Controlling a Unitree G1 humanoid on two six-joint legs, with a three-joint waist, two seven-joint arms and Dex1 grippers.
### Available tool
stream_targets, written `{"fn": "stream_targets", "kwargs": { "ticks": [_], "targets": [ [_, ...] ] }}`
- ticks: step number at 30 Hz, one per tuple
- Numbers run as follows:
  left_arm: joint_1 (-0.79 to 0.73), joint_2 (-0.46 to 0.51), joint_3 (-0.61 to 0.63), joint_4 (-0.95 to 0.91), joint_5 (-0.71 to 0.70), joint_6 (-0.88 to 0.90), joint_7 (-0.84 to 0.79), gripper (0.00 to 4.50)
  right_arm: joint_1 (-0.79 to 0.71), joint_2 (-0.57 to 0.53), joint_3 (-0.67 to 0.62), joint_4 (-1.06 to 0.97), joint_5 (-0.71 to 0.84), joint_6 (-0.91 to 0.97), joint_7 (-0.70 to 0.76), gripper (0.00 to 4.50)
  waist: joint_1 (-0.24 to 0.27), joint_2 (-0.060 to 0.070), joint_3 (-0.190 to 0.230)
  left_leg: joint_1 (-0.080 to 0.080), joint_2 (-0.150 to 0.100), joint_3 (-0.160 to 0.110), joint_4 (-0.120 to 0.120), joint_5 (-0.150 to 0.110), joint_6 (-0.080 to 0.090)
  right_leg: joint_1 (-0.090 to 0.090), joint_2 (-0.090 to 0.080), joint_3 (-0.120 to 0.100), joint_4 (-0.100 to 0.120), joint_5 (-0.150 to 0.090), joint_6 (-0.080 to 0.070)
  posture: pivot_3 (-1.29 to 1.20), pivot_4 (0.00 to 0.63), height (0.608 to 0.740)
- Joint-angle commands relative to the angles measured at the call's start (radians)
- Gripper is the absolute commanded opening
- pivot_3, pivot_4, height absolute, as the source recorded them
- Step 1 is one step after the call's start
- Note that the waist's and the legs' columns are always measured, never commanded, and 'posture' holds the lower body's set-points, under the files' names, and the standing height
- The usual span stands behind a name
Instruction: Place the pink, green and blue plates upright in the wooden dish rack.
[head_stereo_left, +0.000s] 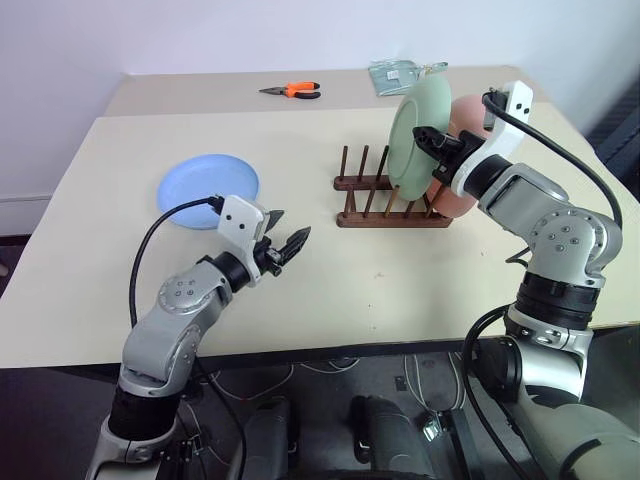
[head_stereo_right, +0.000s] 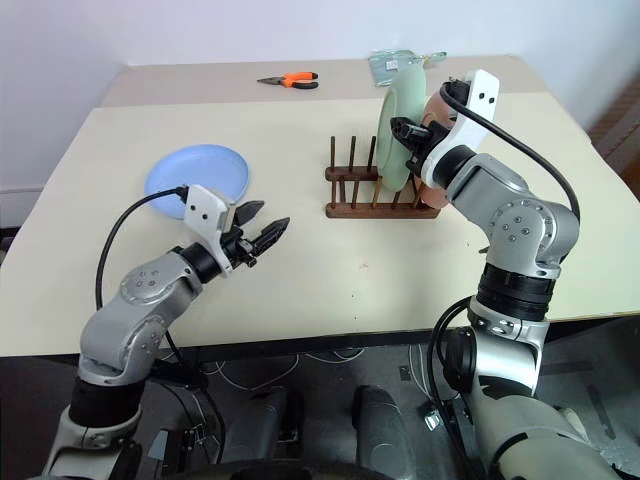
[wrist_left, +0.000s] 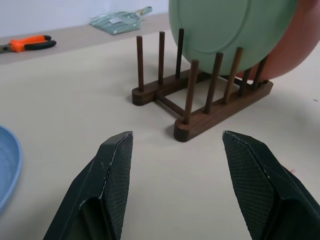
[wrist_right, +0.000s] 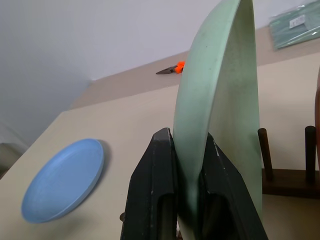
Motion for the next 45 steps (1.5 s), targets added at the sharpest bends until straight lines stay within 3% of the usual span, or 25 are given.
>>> {"fn": "stream_targets", "kwargs": {
  "ticks": [1, 2, 5, 6, 9, 12, 16, 22, 28, 32, 38, 39, 41, 44, 45],
  "targets": [
    [0.0, -0.002, -0.003, -0.036, 0.009, -0.024, 0.002, 2.9, -0.026, -0.006, 0.014, -0.026, -0.008, -0.039, 0.013, 0.0, -0.001, 0.0, 0.0, 0.0, 0.0, 0.0, 0.0, 0.0, 0.0, 0.0, 0.0, 0.0, 0.0, 0.0, 0.0, 0.0, 0.15, 0.74],
    [0.0, -0.002, -0.004, -0.036, 0.009, -0.024, 0.002, 2.94, -0.022, -0.017, 0.033, -0.032, -0.027, -0.059, 0.028, 0.89, -0.001, 0.0, 0.0, 0.0, 0.0, 0.0, 0.0, 0.0, 0.0, 0.0, 0.0, 0.0, 0.0, 0.0, 0.0, 0.0, 0.15, 0.74],
    [0.001, -0.013, 0.012, -0.037, -0.012, -0.014, 0.005, 2.94, 0.009, -0.102, 0.167, -0.081, -0.161, -0.195, 0.126, 2.12, 0.001, 0.0, 0.0, 0.0, 0.0, 0.0, 0.0, 0.0, 0.0, 0.0, 0.001, 0.0, 0.0, 0.0, 0.0, 0.0, 0.15, 0.74],
    [0.004, -0.019, 0.023, -0.041, -0.028, -0.009, 0.004, 3.45, 0.017, -0.127, 0.204, -0.091, -0.207, -0.25, 0.154, 2.66, 0.0, 0.0, 0.0, 0.0, 0.0, 0.0, 0.0, 0.0, 0.0, 0.0, 0.0, 0.0, 0.0, 0.0, 0.0, 0.0, 0.15, 0.74],
    [-0.013, -0.047, 0.069, -0.016, -0.019, 0.017, 0.077, 4.4, 0.021, -0.197, 0.281, -0.081, -0.351, -0.423, 0.208, 2.68, -0.001, 0.0, 0.0, 0.0, 0.0, 0.0, 0.0, 0.0, 0.0, 0.0, 0.001, 0.0, 0.0, 0.0, 0.0, 0.0, 0.15, 0.74],
    [-0.076, -0.082, 0.143, 0.065, 0.028, 0.044, 0.208, 4.4, 0.006, -0.236, 0.312, -0.056, -0.461, -0.609, 0.251, 2.68, 0.0, 0.0, 0.0, 0.0, 0.0, 0.0, 0.001, 0.0, 0.0, 0.0, 0.001, 0.0, 0.0, 0.0, 0.001, 0.0, 0.15, 0.74],
    [-0.232, -0.157, 0.367, 0.252, 0.092, 0.202, 0.541, 4.4, -0.029, -0.249, 0.33, -0.073, -0.501, -0.766, 0.341, 2.68, 0.0, -0.001, 0.001, 0.0, 0.001, -0.001, 0.002, 0.0, 0.0, 0.001, 0.002, -0.001, 0.0, 0.0, 0.001, 0.0, 0.15, 0.74],
    [-0.336, -0.14, 0.477, 0.375, 0.076, 0.266, 0.592, 4.4, 0.024, -0.215, 0.395, -0.156, -0.468, -0.78, 0.47, 2.68, 0.002, -0.002, 0.001, 0.0, 0.001, -0.001, 0.001, 0.001, -0.002, 0.001, 0.003, -0.001, 0.0, -0.001, 0.002, 0.0, 0.15, 0.74],
    [-0.455, -0.126, 0.578, 0.589, 0.028, 0.361, 0.605, 4.4, 0.179, -0.223, 0.529, -0.24, -0.517, -0.792, 0.584, 2.68, 0.024, -0.004, 0.0, 0.001, 0.0, -0.001, 0.002, 0.002, -0.003, 0.003, 0.001, -0.002, 0.0, -0.001, 0.002, 0.0, 0.15, 0.74],
    [-0.518, -0.143, 0.632, 0.703, -0.017, 0.34, 0.594, 3.17, 0.24, -0.221, 0.578, -0.243, -0.578, -0.837, 0.607, 2.68, 0.024, -0.004, 0.0, 0.001, 0.0, -0.001, 0.003, 0.004, -0.006, 0.003, 0.001, -0.002, 0.0, -0.001, 0.002, 0.0, 0.15, 0.74],
    [-0.587, -0.131, 0.658, 0.801, -0.041, 0.289, 0.601, 0.32, 0.287, -0.217, 0.616, -0.244, -0.646, -0.88, 0.628, 2.68, 0.022, -0.005, 0.0, 0.001, 0.0, -0.002, 0.002, 0.004, -0.008, 0.003, 0.001, -0.003, 0.0, -0.001, 0.002, 0.0, 0.15, 0.74],
    [-0.59, -0.128, 0.651, 0.801, -0.041, 0.284, 0.598, 0.09, 0.287, -0.215, 0.616, -0.242, -0.653, -0.881, 0.628, 2.68, 0.022, -0.005, 0.0, 0.001, 0.0, -0.002, 0.002, 0.005, -0.008, 0.003, 0.001, -0.003, 0.0, -0.001, 0.002, 0.0, 0.15, 0.74],
    [-0.586, -0.125, 0.598, 0.748, -0.033, 0.227, 0.553, 0.09, 0.274, -0.218, 0.609, -0.231, -0.654, -0.853, 0.636, 2.68, 0.022, -0.005, 0.0, 0.002, 0.0, -0.002, 0.002, 0.005, -0.008, 0.003, 0.001, -0.002, 0.0, -0.001, 0.002, 0.0, 0.15, 0.74],
    [-0.574, -0.135, 0.515, 0.588, -0.057, 0.146, 0.456, 0.0, 0.254, -0.249, 0.622, -0.211, -0.711, -0.875, 0.653, 3.45, 0.023, -0.005, 0.0, 0.002, 0.0, -0.002, 0.002, 0.005, -0.009, 0.003, 0.001, -0.002, 0.0, -0.001, 0.002, 0.0, 0.15, 0.74],
    [-0.574, -0.143, 0.502, 0.541, -0.077, 0.156, 0.443, 0.0, 0.247, -0.256, 0.632, -0.202, -0.743, -0.897, 0.65, 3.92, 0.024, -0.006, 0.0, 0.001, 0.0, -0.002, 0.002, 0.005, -0.009, 0.002, 0.001, -0.002, 0.0, 0.0, 0.002, 0.0, 0.15, 0.74]
  ]
}}
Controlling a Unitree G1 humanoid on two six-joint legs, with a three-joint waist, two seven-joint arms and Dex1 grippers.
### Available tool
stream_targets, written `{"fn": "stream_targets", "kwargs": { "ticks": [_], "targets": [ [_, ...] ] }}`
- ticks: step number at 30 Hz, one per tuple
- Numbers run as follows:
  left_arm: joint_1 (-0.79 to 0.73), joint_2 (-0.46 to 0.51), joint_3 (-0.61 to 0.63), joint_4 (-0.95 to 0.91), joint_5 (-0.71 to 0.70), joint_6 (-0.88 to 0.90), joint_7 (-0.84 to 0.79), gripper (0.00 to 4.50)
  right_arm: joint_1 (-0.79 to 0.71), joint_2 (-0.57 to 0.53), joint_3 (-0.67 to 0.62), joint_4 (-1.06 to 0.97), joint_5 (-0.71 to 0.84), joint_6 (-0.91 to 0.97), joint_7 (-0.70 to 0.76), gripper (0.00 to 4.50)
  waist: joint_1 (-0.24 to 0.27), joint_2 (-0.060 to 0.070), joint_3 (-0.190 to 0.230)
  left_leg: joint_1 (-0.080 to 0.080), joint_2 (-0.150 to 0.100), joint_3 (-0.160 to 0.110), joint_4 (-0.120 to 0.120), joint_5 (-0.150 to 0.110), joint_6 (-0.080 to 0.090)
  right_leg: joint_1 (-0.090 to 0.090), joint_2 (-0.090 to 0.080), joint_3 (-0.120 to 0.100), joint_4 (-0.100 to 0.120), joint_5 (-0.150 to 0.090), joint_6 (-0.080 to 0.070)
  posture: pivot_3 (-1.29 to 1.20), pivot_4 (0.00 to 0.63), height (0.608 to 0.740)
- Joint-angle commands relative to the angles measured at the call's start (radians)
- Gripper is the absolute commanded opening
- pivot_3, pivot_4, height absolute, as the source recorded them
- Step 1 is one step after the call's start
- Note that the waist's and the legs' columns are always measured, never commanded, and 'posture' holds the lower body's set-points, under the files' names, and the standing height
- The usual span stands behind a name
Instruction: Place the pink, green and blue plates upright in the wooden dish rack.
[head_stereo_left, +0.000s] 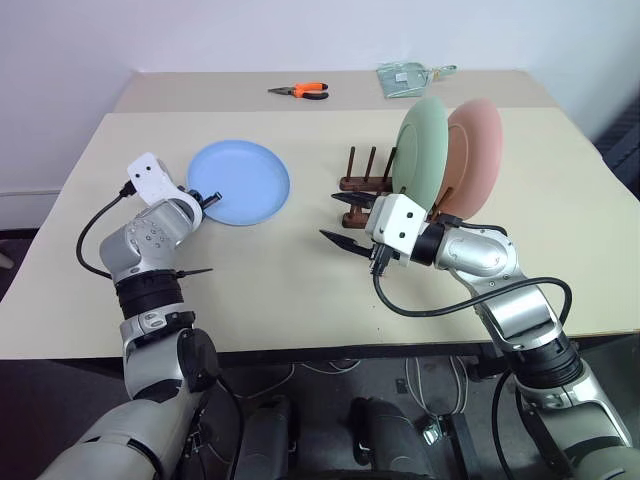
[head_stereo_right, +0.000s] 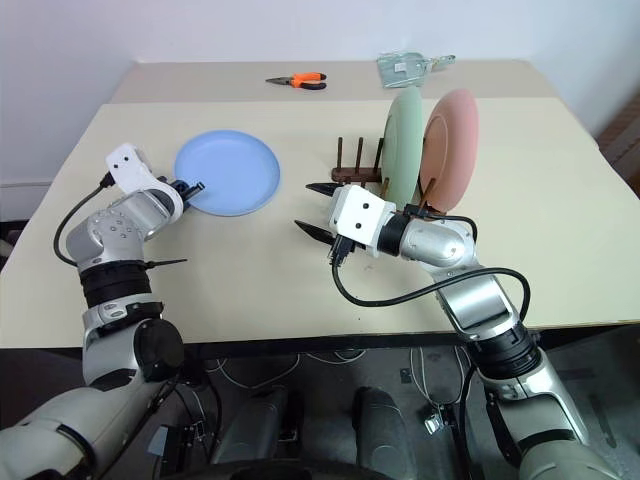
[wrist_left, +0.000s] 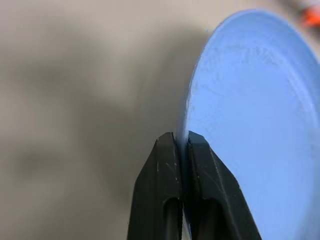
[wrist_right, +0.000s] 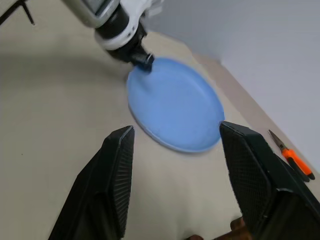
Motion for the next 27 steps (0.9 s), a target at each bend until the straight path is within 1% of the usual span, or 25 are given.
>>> {"fn": "stream_targets", "kwargs": {
  "ticks": [1, 2, 6, 10, 13, 16, 19, 20, 21, 23, 24, 26, 27],
  "targets": [
    [-0.021, -0.009, -0.071, -0.21, -0.057, -0.034, -0.074, 0.0, -0.041, -0.03, 0.008, 0.005, -0.091, -0.072, 0.003, 4.31, 0.001, -0.001, 0.0, 0.0, 0.0, 0.0, 0.0, 0.0, 0.0, 0.0, 0.0, 0.0, 0.0, 0.0, 0.0, 0.0, 0.15, 0.74],
    [-0.019, -0.012, -0.094, -0.268, -0.068, -0.014, -0.082, 0.0, -0.06, -0.031, 0.023, 0.029, -0.135, -0.105, -0.008, 4.46, 0.0, -0.001, 0.0, 0.0, 0.0, 0.0, 0.0, 0.0, 0.0, 0.0, -0.001, 0.0, 0.0, 0.0, 0.0, 0.0, 0.15, 0.74],
    [-0.01, -0.001, -0.176, -0.434, -0.098, 0.115, -0.087, 0.0, -0.143, -0.012, 0.063, 0.14, -0.267, -0.199, -0.051, 4.46, -0.004, -0.001, 0.0, 0.001, 0.0, 0.0, -0.001, 0.0, -0.001, 0.0, 0.0, 0.001, 0.0, 0.0, 0.0, 0.0, 0.15, 0.74],
    [-0.02, -0.029, -0.175, -0.565, -0.167, 0.286, -0.044, 0.0, -0.211, 0.001, 0.093, 0.271, -0.374, -0.306, -0.105, 4.46, -0.007, -0.001, 0.0, 0.001, 0.0, 0.0, -0.001, 0.001, -0.001, 0.0, 0.0, 0.002, 0.0, 0.0, 0.0, 0.0, 0.15, 0.74],
    [-0.03, -0.069, -0.151, -0.642, -0.216, 0.387, -0.012, 0.0, -0.236, 0.003, 0.105, 0.333, -0.426, -0.376, -0.132, 4.46, -0.005, -0.001, 0.0, 0.001, 0.0, 0.0, -0.001, 0.001, -0.001, 0.0, 0.001, 0.002, 0.0, 0.0, 0.0, 0.0, 0.15, 0.74],
    [-0.034, -0.093, -0.136, -0.684, -0.234, 0.451, 0.008, 0.0, -0.242, 0.012, 0.1, 0.361, -0.441, -0.416, -0.142, 3.67, -0.003, -0.001, 0.0, 0.001, 0.0, 0.0, -0.001, 0.001, -0.001, 0.0, 0.001, 0.002, 0.0, 0.0, 0.0, 0.0, 0.15, 0.74],
    [-0.04, -0.113, -0.116, -0.694, -0.235, 0.483, 0.028, 0.0, -0.243, 0.017, 0.098, 0.373, -0.452, -0.441, -0.144, 2.21, -0.004, -0.001, 0.0, 0.001, 0.0, 0.0, -0.001, 0.001, -0.001, 0.0, 0.001, 0.002, 0.0, 0.0, 0.0, 0.0, 0.15, 0.74],
    [-0.043, -0.118, -0.11, -0.694, -0.237, 0.488, 0.031, 0.0, -0.242, 0.018, 0.097, 0.376, -0.455, -0.447, -0.143, 1.64, -0.004, -0.001, 0.0, 0.001, 0.0, 0.0, -0.001, 0.001, -0.001, 0.0, 0.001, 0.002, 0.0, 0.0, 0.0, 0.0, 0.15, 0.74],
    [-0.045, -0.119, -0.106, -0.694, -0.237, 0.492, 0.033, 0.0, -0.239, 0.02, 0.096, 0.376, -0.458, -0.452, -0.143, 1.24, -0.005, -0.001, 0.0, 0.001, 0.0, 0.0, -0.001, 0.001, -0.002, 0.0, 0.001, 0.002, 0.0, 0.0, 0.0, 0.0, 0.15, 0.74],
    [-0.051, -0.127, -0.09, -0.689, -0.244, 0.481, 0.031, 0.0, -0.233, 0.02, 0.092, 0.37, -0.465, -0.46, -0.149, 0.15, -0.005, -0.001, 0.0, 0.001, 0.0, 0.0, -0.001, 0.001, -0.002, 0.0, 0.001, 0.002, 0.0, 0.0, 0.0, 0.0, 0.15, 0.74],
    [-0.054, -0.134, -0.077, -0.686, -0.253, 0.465, 0.027, 0.0, -0.231, 0.019, 0.089, 0.368, -0.471, -0.465, -0.154, 0.06, -0.004, -0.001, 0.0, 0.001, 0.0, 0.0, -0.001, 0.001, -0.002, 0.0, 0.001, 0.002, 0.0, 0.0, 0.0, 0.0, 0.15, 0.74],
    [-0.068, -0.151, -0.042, -0.673, -0.258, 0.406, 0.03, 0.68, -0.227, 0.017, 0.08, 0.361, -0.485, -0.47, -0.169, 0.0, -0.002, -0.001, 0.001, 0.001, 0.0, 0.0, -0.001, 0.001, -0.002, 0.0, 0.001, 0.002, 0.0, 0.0, 0.0, 0.0, 0.15, 0.74],
    [-0.093, -0.147, -0.015, -0.648, -0.228, 0.326, 0.053, 0.97, -0.227, 0.017, 0.074, 0.357, -0.487, -0.471, -0.176, 0.0, 0.0, -0.001, 0.001, 0.001, 0.0, 0.0, -0.001, 0.001, -0.002, 0.0, 0.001, 0.002, 0.0, 0.0, 0.0, 0.0, 0.15, 0.74]
  ]
}}
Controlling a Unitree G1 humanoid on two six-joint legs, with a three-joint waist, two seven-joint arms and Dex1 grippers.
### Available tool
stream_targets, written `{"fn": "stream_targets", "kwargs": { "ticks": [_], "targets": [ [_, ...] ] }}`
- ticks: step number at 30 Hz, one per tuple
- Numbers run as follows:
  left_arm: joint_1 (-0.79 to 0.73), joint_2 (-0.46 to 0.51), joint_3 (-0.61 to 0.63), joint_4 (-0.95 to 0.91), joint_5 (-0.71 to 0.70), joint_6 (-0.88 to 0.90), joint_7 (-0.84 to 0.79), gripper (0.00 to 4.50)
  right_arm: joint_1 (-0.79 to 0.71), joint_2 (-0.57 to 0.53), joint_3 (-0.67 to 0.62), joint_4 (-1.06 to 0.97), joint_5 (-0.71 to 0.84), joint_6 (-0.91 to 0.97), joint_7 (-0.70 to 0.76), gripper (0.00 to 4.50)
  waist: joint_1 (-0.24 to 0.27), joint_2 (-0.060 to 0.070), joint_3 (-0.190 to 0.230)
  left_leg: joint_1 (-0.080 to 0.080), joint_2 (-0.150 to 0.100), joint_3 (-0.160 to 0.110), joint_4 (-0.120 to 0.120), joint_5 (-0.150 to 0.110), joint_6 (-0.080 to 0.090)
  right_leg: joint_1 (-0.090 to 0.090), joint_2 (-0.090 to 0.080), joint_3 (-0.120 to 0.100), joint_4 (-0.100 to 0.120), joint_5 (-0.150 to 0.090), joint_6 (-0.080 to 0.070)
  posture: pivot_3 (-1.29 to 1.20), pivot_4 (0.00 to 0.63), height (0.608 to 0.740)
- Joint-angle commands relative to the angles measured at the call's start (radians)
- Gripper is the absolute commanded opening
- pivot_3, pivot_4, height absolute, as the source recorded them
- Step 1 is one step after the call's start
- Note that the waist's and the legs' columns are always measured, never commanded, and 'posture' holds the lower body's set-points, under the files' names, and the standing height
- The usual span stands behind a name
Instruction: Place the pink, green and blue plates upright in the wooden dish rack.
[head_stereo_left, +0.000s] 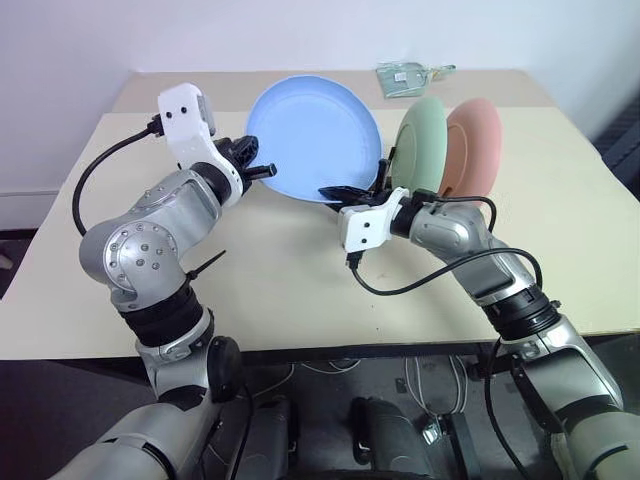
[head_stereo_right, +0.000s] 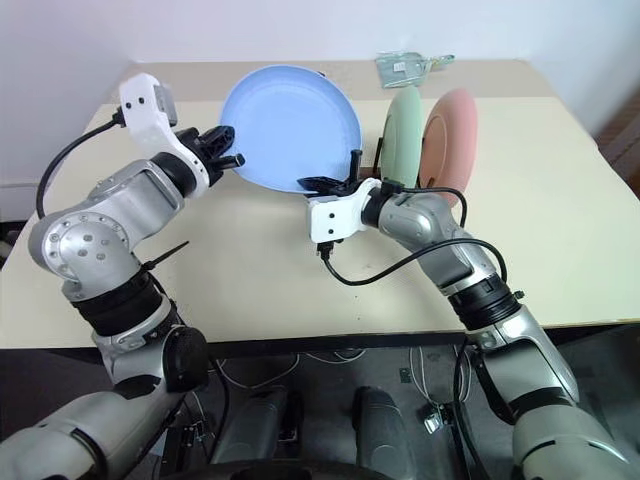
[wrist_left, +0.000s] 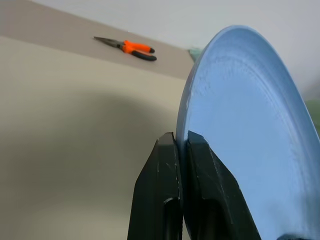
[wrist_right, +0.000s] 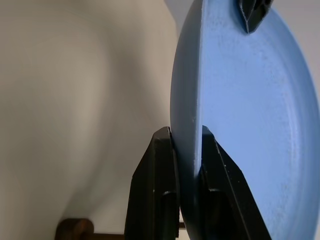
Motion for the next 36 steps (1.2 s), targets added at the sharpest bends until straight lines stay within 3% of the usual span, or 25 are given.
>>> {"fn": "stream_targets", "kwargs": {
  "ticks": [1, 4, 5, 8, 11, 14, 16, 19, 26, 36],
  "targets": [
    [-0.085, 0.002, 0.059, 0.015, 0.016, -0.195, 0.024, 1.49, -0.011, 0.001, -0.052, -0.027, -0.011, 0.004, -0.035, 0.0, 0.001, -0.001, 0.001, 0.0, 0.0, 0.0, 0.0, 0.0, 0.0, 0.0, 0.0, 0.0, 0.0, 0.0, 0.0, 0.0, 0.15, 0.74],
    [-0.121, 0.071, 0.131, 0.121, 0.128, -0.423, 0.105, 2.93, -0.023, 0.027, -0.093, -0.058, 0.042, 0.044, -0.042, 0.0, -0.001, -0.001, 0.001, 0.0, 0.0, 0.0, 0.0, 0.0, 0.0, 0.0, 0.0, -0.001, 0.0, 0.0, 0.0, 0.0, 0.15, 0.74],
    [-0.113, 0.108, 0.127, 0.149, 0.169, -0.48, 0.108, 2.93, -0.028, 0.042, -0.112, -0.071, 0.069, 0.064, -0.042, 0.0, -0.008, -0.001, 0.001, 0.0, 0.0, 0.0, 0.0, 0.0, -0.001, 0.0, 0.0, -0.001, 0.0, 0.0, 0.0, 0.0, 0.15, 0.74],
    [0.023, 0.271, -0.057, 0.194, 0.315, -0.589, -0.013, 2.93, -0.05, 0.145, -0.217, -0.16, 0.252, 0.254, -0.036, 0.0, -0.026, 0.0, 0.001, 0.004, 0.002, 0.002, -0.004, 0.001, -0.002, 0.0, 0.002, 0.001, 0.001, 0.0, 0.0, 0.0, 0.15, 0.74],
    [0.118, 0.286, -0.124, 0.212, 0.334, -0.632, -0.072, 2.93, -0.09, 0.264, -0.356, -0.255, 0.496, 0.56, -0.067, 0.0, -0.018, 0.0, 0.0, 0.003, 0.002, 0.001, -0.004, 0.002, -0.003, 0.001, 0.002, 0.0, 0.002, 0.0, 0.0, 0.0, 0.15, 0.74],
    [0.242, 0.317, -0.278, 0.189, 0.431, -0.726, -0.153, 2.93, -0.163, 0.388, -0.55, -0.316, 0.759, 0.883, -0.21, 0.0, -0.008, 0.0, 0.0, 0.002, 0.002, 0.0, -0.002, 0.001, -0.002, 0.001, -0.001, 0.0, 0.002, 0.0, -0.001, 0.0, 0.15, 0.74],
    [0.3, 0.325, -0.357, 0.172, 0.47, -0.767, -0.195, 2.93, -0.185, 0.432, -0.623, -0.352, 0.866, 1.031, -0.291, 0.0, -0.001, 0.0, 0.0, 0.002, 0.002, -0.001, -0.002, 0.0, -0.002, 0.001, -0.003, 0.0, 0.002, 0.001, -0.001, 0.0, 0.15, 0.74],
    [0.343, 0.293, -0.377, 0.172, 0.467, -0.786, -0.211, 2.93, -0.189, 0.482, -0.687, -0.393, 0.968, 1.182, -0.407, 0.0, -0.005, 0.0, 0.0, 0.001, 0.0, 0.0, -0.004, 0.0, -0.001, -0.002, -0.006, -0.001, 0.001, 0.001, -0.002, 0.0, 0.15, 0.74],
    [0.374, 0.261, -0.369, 0.177, 0.463, -0.798, -0.243, 2.93, -0.155, 0.516, -0.735, -0.44, 1.069, 1.345, -0.561, 0.0, -0.025, 0.001, -0.001, -0.004, 0.0, 0.001, -0.005, 0.0, 0.0, -0.008, -0.006, 0.0, 0.003, 0.001, -0.003, 0.0, 0.15, 0.74],
    [0.402, 0.263, -0.391, 0.163, 0.468, -0.808, -0.287, 2.93, -0.155, 0.529, -0.763, -0.393, 1.162, 1.415, -0.657, 0.0, -0.025, 0.001, -0.001, -0.003, 0.001, 0.002, -0.003, -0.003, 0.006, -0.007, -0.002, -0.001, 0.002, 0.001, -0.002, 0.0, 0.15, 0.74]
  ]
}}
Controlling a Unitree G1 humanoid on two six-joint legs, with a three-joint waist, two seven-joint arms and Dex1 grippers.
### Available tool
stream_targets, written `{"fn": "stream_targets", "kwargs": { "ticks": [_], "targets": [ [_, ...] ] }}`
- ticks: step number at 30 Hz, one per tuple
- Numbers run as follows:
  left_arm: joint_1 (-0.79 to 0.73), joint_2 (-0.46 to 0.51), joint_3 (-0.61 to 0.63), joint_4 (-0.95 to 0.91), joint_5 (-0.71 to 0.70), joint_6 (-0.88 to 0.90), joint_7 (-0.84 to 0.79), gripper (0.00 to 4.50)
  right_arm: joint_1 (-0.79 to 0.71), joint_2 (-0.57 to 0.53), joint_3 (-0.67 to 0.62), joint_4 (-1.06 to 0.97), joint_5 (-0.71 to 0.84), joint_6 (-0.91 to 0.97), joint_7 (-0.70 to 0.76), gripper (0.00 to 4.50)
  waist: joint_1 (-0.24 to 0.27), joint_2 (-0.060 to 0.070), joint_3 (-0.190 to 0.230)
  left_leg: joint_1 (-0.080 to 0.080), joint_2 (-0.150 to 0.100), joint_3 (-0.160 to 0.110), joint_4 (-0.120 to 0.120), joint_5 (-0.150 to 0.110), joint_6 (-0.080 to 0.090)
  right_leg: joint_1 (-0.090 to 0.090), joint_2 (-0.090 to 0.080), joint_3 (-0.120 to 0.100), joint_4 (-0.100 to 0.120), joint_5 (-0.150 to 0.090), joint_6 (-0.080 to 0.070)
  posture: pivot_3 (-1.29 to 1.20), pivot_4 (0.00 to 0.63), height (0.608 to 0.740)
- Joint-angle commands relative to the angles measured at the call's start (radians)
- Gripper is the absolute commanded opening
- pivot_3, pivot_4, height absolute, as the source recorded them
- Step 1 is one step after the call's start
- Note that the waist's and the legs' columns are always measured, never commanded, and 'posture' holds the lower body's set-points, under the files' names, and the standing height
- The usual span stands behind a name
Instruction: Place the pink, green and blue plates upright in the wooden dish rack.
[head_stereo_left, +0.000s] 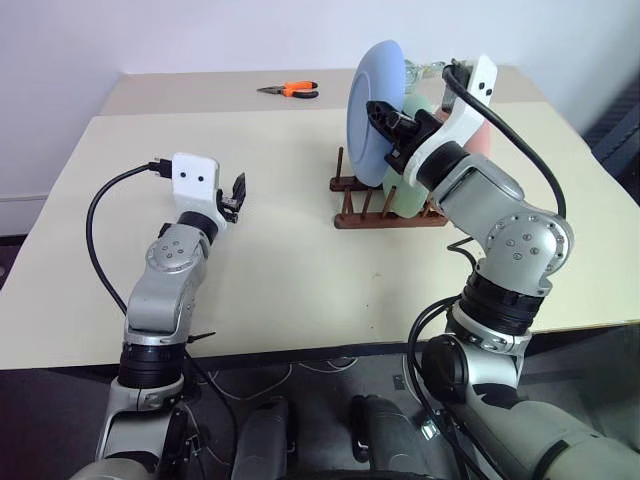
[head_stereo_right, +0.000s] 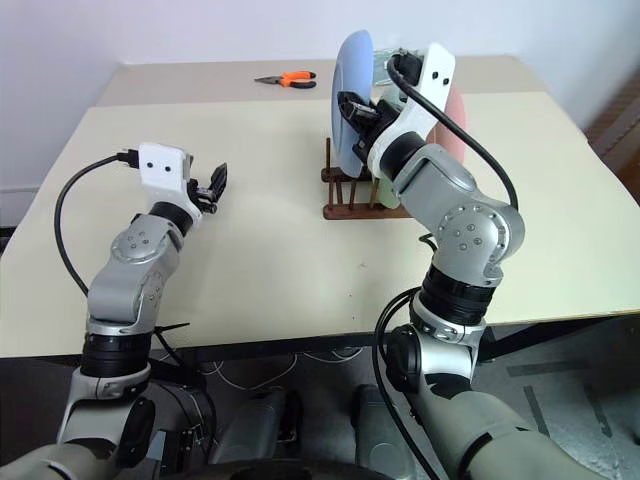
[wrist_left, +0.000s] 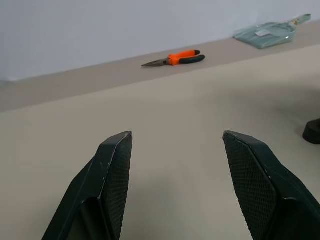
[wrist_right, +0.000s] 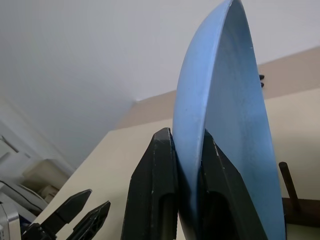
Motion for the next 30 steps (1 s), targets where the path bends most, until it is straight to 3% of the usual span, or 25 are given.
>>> {"fn": "stream_targets", "kwargs": {
  "ticks": [1, 20, 25, 29, 30],
  "targets": [
    [0.015, 0.004, -0.011, -0.053, 0.013, -0.029, -0.03, 2.93, -0.022, 0.0, 0.003, 0.019, 0.029, 0.01, -0.023, 0.0, -0.001, 0.0, 0.0, 0.0, 0.0, 0.0, 0.0, 0.0, 0.0, 0.0, 0.0, 0.0, 0.0, 0.0, 0.0, 0.0, 0.15, 0.74],
    [0.038, -0.02, -0.029, -0.068, 0.04, -0.032, -0.056, 2.93, -0.025, -0.041, 0.051, 0.074, 0.028, -0.026, -0.036, 0.0, 0.001, 0.0, 0.0, 0.0, 0.001, 0.0, 0.0, 0.0, 0.001, 0.0, 0.001, 0.0, 0.0, 0.0, 0.0, 0.0, 0.15, 0.74],
    [0.04, -0.028, -0.036, -0.076, 0.04, -0.025, -0.065, 3.01, -0.008, -0.098, 0.115, 0.08, -0.029, -0.097, 0.037, 2.04, 0.001, 0.0, 0.0, 0.0, 0.001, 0.0, 0.0, -0.001, 0.001, 0.0, 0.001, 0.0, 0.0, 0.0, 0.0, 0.0, 0.15, 0.74],
    [0.048, -0.036, -0.043, -0.088, 0.048, -0.015, -0.067, 3.01, 0.015, -0.25, 0.284, 0.06, -0.202, -0.289, 0.189, 3.95, 0.001, 0.0, 0.0, 0.0, 0.001, 0.0, 0.001, -0.001, 0.002, 0.0, 0.001, 0.0, -0.001, 0.0, 0.0, 0.0, 0.15, 0.74],
    [0.051, -0.035, -0.045, -0.091, 0.047, -0.011, -0.071, 3.01, 0.024, -0.312, 0.34, 0.053, -0.272, -0.371, 0.244, 3.95, 0.001, 0.0, 0.0, 0.0, 0.001, 0.0, 0.001, -0.001, 0.002, 0.0, 0.001, 0.0, -0.001, 0.0, 0.0, 0.0, 0.15, 0.74]
  ]
}}
